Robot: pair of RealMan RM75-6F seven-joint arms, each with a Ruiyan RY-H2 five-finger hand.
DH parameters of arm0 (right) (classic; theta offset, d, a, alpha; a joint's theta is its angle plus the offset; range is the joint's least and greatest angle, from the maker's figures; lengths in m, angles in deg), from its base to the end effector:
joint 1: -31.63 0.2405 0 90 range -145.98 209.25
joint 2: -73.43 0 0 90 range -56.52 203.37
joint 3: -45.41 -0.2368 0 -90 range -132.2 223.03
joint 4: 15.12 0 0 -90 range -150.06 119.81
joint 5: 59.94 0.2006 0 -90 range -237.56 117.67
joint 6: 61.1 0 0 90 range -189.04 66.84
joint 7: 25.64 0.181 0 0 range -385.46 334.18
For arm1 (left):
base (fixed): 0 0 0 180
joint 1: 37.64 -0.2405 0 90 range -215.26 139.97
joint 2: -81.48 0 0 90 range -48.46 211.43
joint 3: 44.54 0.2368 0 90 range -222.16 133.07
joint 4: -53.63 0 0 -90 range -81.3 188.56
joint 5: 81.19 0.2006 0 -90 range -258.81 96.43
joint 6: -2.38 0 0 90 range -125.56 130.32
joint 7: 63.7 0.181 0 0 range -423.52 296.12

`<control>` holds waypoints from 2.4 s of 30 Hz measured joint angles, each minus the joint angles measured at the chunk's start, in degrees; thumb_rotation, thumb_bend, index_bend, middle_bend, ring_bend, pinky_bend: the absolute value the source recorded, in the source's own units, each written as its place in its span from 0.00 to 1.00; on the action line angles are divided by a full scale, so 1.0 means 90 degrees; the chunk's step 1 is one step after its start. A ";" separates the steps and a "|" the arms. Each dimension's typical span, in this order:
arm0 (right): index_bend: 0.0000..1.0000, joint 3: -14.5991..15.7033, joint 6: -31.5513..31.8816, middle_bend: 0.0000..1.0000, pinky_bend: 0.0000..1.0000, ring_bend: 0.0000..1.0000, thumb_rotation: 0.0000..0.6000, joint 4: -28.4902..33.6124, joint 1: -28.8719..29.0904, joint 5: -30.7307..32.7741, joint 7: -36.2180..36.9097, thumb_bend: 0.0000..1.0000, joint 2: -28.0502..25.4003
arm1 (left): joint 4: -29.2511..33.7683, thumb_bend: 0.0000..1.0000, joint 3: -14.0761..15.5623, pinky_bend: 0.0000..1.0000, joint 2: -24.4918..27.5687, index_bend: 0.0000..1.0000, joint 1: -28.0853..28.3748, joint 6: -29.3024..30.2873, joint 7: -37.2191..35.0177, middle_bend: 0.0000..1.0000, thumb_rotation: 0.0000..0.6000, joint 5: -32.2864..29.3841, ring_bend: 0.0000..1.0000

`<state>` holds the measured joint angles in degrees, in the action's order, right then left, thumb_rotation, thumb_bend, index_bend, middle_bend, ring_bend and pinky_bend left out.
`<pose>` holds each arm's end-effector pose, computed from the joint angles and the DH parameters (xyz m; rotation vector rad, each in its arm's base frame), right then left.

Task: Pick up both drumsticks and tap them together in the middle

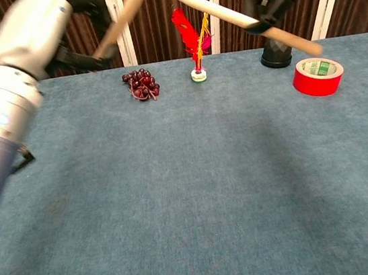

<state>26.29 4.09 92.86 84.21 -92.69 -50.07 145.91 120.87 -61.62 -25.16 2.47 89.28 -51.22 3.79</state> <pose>-0.0652 -0.3882 0.0780 1.5504 -1.1818 1.0552 -0.0697 0.3559 0.0238 -1.3931 -0.5632 -1.4992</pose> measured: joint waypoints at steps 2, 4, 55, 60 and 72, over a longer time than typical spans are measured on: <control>0.74 0.0125 -0.0053 0.67 0.04 0.56 1.00 -0.0214 -0.0123 -0.0166 0.0110 0.50 -0.0026 | 0.0224 0.50 0.0042 0.00 0.0290 0.59 -0.0112 0.0039 0.0084 0.56 1.00 0.0026 0.04; 0.74 0.0258 -0.0120 0.67 0.04 0.56 1.00 -0.0441 -0.0268 -0.0397 0.0279 0.50 -0.0045 | 0.0535 0.50 0.0115 0.00 0.0737 0.59 -0.0282 0.0073 0.0193 0.56 1.00 0.0054 0.04; 0.74 0.2362 -0.0048 0.67 0.04 0.51 1.00 -0.4792 -0.2373 -0.5469 0.2394 0.50 0.1715 | -0.0756 0.50 0.1773 0.00 0.2337 0.57 -0.1267 -0.2654 0.0288 0.55 1.00 -0.0241 0.04; 0.74 0.2297 -0.0093 0.66 0.03 0.50 1.00 -0.4907 -0.2396 -0.5488 0.2469 0.50 0.1761 | -0.0802 0.50 0.1743 0.00 0.2194 0.57 -0.1200 -0.2762 0.0433 0.55 1.00 -0.0278 0.04; 0.70 0.2217 -0.0301 0.62 0.02 0.48 1.00 -0.5295 -0.2379 -0.5627 0.2660 0.50 0.1696 | -0.0565 0.47 0.1673 0.00 0.2110 0.52 -0.1100 -0.2912 0.0957 0.51 1.00 -0.0409 0.04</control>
<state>46.25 1.38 45.20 62.80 -143.33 -26.13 161.17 115.78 -46.56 -6.17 -7.44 63.07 -42.60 0.11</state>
